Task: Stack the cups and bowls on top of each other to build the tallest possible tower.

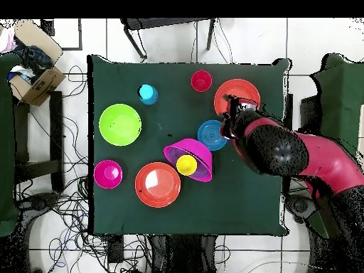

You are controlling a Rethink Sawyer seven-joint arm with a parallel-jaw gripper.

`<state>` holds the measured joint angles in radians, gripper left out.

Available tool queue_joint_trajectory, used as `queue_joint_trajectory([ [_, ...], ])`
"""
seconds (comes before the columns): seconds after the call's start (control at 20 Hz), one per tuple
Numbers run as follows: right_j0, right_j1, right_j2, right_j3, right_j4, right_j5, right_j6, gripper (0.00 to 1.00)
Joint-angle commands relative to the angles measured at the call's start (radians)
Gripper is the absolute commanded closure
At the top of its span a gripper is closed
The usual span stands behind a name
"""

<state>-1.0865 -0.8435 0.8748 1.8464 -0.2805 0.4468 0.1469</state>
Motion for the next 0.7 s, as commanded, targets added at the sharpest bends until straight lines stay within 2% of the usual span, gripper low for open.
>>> queue_joint_trajectory([
  [0.05,0.030,-0.086,-0.111,0.112,0.015,-0.098,0.361,0.00],
  [0.35,0.067,-0.170,-0.142,0.198,0.014,-0.155,0.447,0.00],
  [0.55,0.091,-0.205,-0.165,0.269,0.001,-0.252,0.524,0.00],
  [0.7,0.135,-0.211,-0.215,0.296,-0.019,-0.323,0.573,0.00],
])
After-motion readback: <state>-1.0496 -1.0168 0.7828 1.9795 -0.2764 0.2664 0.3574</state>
